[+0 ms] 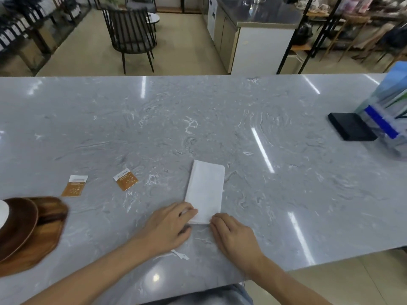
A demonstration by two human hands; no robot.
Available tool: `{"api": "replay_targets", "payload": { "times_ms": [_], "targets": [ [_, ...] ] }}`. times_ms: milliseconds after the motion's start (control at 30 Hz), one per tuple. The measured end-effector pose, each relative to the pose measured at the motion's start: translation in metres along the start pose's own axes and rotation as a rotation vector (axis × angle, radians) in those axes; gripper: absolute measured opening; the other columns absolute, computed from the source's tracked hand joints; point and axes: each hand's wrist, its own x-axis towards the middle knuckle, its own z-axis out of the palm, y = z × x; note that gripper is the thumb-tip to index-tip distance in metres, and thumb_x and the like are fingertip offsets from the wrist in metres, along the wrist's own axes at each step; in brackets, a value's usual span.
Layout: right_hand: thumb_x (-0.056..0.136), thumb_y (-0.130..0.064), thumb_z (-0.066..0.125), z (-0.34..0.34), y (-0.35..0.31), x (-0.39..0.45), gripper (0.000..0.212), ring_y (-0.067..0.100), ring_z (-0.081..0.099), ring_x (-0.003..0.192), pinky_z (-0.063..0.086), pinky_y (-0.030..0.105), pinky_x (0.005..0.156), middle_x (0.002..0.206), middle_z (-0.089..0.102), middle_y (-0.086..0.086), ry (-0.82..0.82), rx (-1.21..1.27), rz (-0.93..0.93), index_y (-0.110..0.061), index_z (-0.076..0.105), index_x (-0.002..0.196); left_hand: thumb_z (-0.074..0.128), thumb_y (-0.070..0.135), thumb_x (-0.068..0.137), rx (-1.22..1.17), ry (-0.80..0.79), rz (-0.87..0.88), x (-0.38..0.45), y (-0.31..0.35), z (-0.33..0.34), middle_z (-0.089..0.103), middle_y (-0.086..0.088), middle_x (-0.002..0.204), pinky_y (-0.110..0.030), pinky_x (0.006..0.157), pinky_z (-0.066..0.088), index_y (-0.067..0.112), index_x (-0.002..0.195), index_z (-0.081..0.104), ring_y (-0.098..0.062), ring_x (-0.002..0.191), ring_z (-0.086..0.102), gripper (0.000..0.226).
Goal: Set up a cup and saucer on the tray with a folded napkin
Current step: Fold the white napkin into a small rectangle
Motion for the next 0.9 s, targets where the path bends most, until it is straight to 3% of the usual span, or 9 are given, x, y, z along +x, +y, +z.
{"api": "replay_targets", "payload": {
  "times_ms": [167,267,400,467,533,667,733,800,900],
  "targets": [
    [0.095,-0.010,0.068,-0.021,-0.005,0.014,0.007,0.026,0.070,0.072,0.059,0.038,0.057,0.092,0.073,0.007,0.030,0.195,0.114,-0.006,0.070,0.100,0.073,0.020,0.082,-0.266,0.076,-0.144,0.006,-0.009,0.002,0.061,0.012,0.141,-0.027,0.088,0.059,0.022,0.134,0.065,-0.009,0.114,0.068,0.052],
    [0.097,-0.009,0.066,-0.033,-0.003,0.018,0.009,0.015,0.070,0.078,0.060,0.031,0.069,0.097,0.073,0.002,0.074,0.379,0.183,-0.007,0.070,0.105,0.073,0.001,0.080,-0.458,0.068,-0.194,0.016,-0.017,0.002,0.056,0.013,0.143,-0.022,0.099,0.052,0.024,0.131,0.068,-0.009,0.120,0.065,0.056],
    [0.094,-0.018,0.069,-0.038,0.007,0.017,0.022,0.007,0.070,0.093,0.060,0.020,0.079,0.103,0.071,-0.008,0.150,0.618,0.285,-0.014,0.068,0.115,0.063,-0.009,0.081,-0.570,0.066,-0.251,0.028,-0.026,0.006,0.070,0.005,0.130,-0.037,0.089,0.059,0.024,0.122,0.074,-0.016,0.100,0.074,0.054],
    [0.090,-0.022,0.072,-0.036,0.017,0.016,0.036,0.010,0.068,0.099,0.056,0.017,0.082,0.113,0.068,-0.010,0.136,0.653,0.266,-0.018,0.064,0.124,0.063,-0.002,0.087,-0.622,0.080,-0.265,0.034,-0.028,0.008,0.079,0.002,0.098,-0.039,0.074,0.059,0.034,0.119,0.073,-0.019,0.075,0.072,0.049],
    [0.087,-0.017,0.075,-0.030,0.030,0.017,0.045,0.012,0.063,0.106,0.052,0.017,0.081,0.121,0.062,-0.008,0.121,0.636,0.271,-0.021,0.061,0.129,0.061,0.003,0.091,-0.689,0.077,-0.279,0.037,-0.030,0.008,0.074,0.000,0.075,-0.038,0.066,0.057,0.045,0.118,0.070,-0.021,0.064,0.069,0.051],
    [0.088,-0.007,0.075,-0.012,0.054,0.029,0.040,0.010,0.055,0.127,0.052,0.020,0.086,0.139,0.053,-0.004,0.039,0.636,0.277,-0.020,0.066,0.125,0.059,-0.004,0.091,-0.782,0.057,-0.325,0.037,-0.034,0.010,0.075,-0.003,0.073,-0.036,0.071,0.060,0.054,0.107,0.070,-0.015,0.068,0.073,0.061],
    [0.090,-0.002,0.072,-0.004,0.061,0.034,0.036,0.008,0.058,0.124,0.054,0.019,0.083,0.140,0.055,-0.003,0.011,0.668,0.250,-0.019,0.069,0.122,0.058,-0.002,0.093,-0.788,0.049,-0.336,0.039,-0.035,0.009,0.074,-0.001,0.071,-0.032,0.070,0.059,0.052,0.108,0.071,-0.013,0.067,0.072,0.058],
    [0.094,-0.005,0.069,0.001,0.064,0.040,0.028,0.007,0.065,0.113,0.051,0.014,0.075,0.132,0.062,-0.006,0.010,0.706,0.279,-0.020,0.072,0.117,0.060,0.006,0.096,-0.786,0.050,-0.330,0.041,-0.034,0.008,0.073,0.001,0.069,-0.030,0.068,0.057,0.044,0.111,0.072,-0.011,0.065,0.071,0.043],
    [0.098,-0.028,0.067,0.006,0.063,0.049,0.012,0.006,0.068,0.102,0.054,0.017,0.072,0.111,0.072,-0.014,0.039,0.747,0.422,-0.028,0.075,0.107,0.064,0.025,0.098,-0.821,0.064,-0.383,0.050,-0.034,0.006,0.075,-0.008,0.077,-0.035,0.069,0.058,0.020,0.107,0.074,-0.013,0.067,0.072,0.014]
  ]
}}
